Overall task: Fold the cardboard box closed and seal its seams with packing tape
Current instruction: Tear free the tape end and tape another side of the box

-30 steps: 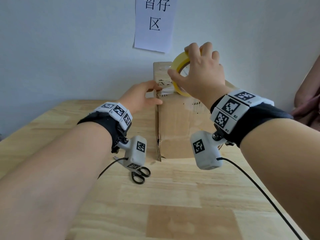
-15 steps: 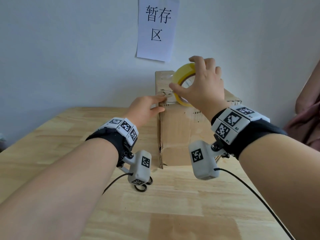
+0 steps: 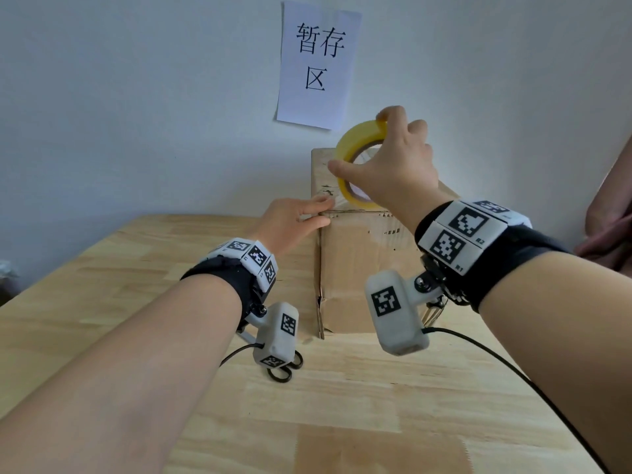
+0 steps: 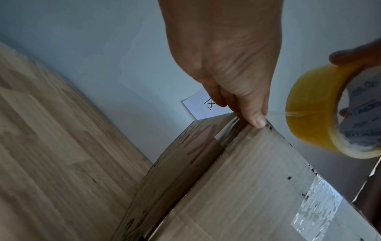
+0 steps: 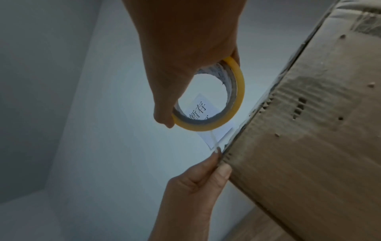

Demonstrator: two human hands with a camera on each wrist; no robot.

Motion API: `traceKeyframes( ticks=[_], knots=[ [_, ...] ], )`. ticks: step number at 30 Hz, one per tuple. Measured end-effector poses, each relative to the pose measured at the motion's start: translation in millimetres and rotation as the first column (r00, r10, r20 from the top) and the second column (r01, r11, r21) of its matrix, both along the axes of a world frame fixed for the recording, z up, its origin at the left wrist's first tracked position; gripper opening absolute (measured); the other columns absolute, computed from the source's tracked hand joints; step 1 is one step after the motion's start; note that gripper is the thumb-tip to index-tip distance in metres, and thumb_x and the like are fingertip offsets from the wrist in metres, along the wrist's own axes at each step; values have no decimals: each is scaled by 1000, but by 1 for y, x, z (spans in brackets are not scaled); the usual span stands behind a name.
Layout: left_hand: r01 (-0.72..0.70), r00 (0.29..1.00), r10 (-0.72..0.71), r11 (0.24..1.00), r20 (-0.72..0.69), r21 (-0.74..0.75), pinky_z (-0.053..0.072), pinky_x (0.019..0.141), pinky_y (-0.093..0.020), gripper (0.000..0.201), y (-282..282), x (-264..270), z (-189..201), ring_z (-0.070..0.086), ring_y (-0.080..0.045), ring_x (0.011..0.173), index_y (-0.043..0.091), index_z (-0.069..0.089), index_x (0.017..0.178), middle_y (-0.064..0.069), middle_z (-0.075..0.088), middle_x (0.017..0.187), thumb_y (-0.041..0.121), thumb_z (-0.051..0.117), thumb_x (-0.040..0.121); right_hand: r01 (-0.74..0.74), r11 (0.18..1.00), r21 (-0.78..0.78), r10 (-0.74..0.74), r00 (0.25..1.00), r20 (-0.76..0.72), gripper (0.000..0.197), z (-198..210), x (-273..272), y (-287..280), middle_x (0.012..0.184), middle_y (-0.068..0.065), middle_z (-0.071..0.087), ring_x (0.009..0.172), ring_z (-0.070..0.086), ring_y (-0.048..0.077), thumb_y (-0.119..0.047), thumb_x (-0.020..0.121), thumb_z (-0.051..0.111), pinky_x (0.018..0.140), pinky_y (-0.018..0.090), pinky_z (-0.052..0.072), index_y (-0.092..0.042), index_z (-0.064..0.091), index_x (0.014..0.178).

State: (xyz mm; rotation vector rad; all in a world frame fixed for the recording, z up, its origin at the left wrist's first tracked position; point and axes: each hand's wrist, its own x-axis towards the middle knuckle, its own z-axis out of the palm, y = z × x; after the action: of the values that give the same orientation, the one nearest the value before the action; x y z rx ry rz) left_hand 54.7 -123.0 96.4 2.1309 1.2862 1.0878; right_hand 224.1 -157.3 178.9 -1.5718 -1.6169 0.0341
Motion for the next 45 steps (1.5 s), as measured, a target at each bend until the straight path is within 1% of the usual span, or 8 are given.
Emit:
traceKeyframes(
  ticks=[6, 12, 16, 22, 27, 34, 41, 45],
  knots=[
    [5, 999, -3, 999, -35, 44, 21, 101, -4, 33, -2, 4, 2, 45, -1, 126, 17, 63, 122, 7, 56, 133, 14, 63, 89, 102, 992, -72, -97, 993, 69, 77, -5, 34, 2, 120, 6, 36, 107, 43, 31, -55, 65, 73, 76, 38, 40, -25, 34, 125],
    [-46, 966, 73, 993, -248, 113, 24, 102, -10, 36, -10, 9, 9, 43, -10, 131, 19, 57, 130, 5, 49, 140, 18, 56, 94, 129, 991, -29, -123, 978, 170, 75, -14, 33, -1, 120, 6, 37, 104, 42, 29, -52, 65, 72, 77, 39, 44, -24, 35, 124],
    [-66, 845, 156, 980, -512, 189, 35, 107, -35, 39, -13, 15, 18, 44, -23, 131, 24, 47, 138, 1, 46, 144, 22, 45, 99, 121, 992, -39, -110, 971, 210, 80, -14, 34, -1, 124, 8, 36, 107, 42, 30, -59, 66, 72, 81, 41, 44, -24, 35, 127],
    [-67, 639, 264, 955, -722, 290, 44, 93, -40, 49, -15, 34, 21, 50, -33, 115, 32, 34, 143, -11, 48, 130, 14, 36, 97, 47, 997, -68, -40, 995, 90, 72, -10, 40, 2, 131, 6, 38, 122, 37, 31, -72, 77, 54, 85, 37, 37, -31, 39, 134],
    [-126, 761, 260, 958, -594, 259, 37, 100, -40, 47, -16, 33, 10, 39, -30, 123, 35, 33, 144, -9, 40, 135, 23, 39, 99, 50, 998, -48, -46, 995, 90, 66, -12, 40, 2, 129, 6, 39, 118, 39, 32, -62, 79, 59, 80, 36, 36, -30, 39, 134],
    [-127, 904, 165, 984, -394, 122, 22, 112, -32, 42, -17, 1, 13, 25, -15, 142, 22, 47, 139, -2, 40, 147, 22, 51, 97, 87, 996, -4, -84, 976, 202, 63, -14, 31, 3, 122, 6, 40, 106, 42, 32, -58, 76, 60, 71, 39, 42, -27, 41, 127],
    [-73, 849, 149, 983, -507, 167, 27, 111, -33, 49, -19, 29, 18, 30, -18, 140, 26, 39, 143, -1, 35, 151, 27, 53, 96, 77, 997, 7, -77, 974, 215, 67, -15, 35, 4, 124, 6, 40, 108, 42, 31, -62, 76, 60, 69, 37, 39, -28, 40, 129],
    [-116, 823, 204, 974, -530, 194, 40, 103, -39, 46, -17, 40, 15, 46, -25, 129, 24, 41, 142, -1, 46, 145, 26, 49, 97, 28, 999, -33, -20, 972, 235, 79, -12, 47, 6, 129, 5, 40, 114, 42, 30, -70, 73, 60, 76, 36, 41, -29, 35, 135]
  ],
)
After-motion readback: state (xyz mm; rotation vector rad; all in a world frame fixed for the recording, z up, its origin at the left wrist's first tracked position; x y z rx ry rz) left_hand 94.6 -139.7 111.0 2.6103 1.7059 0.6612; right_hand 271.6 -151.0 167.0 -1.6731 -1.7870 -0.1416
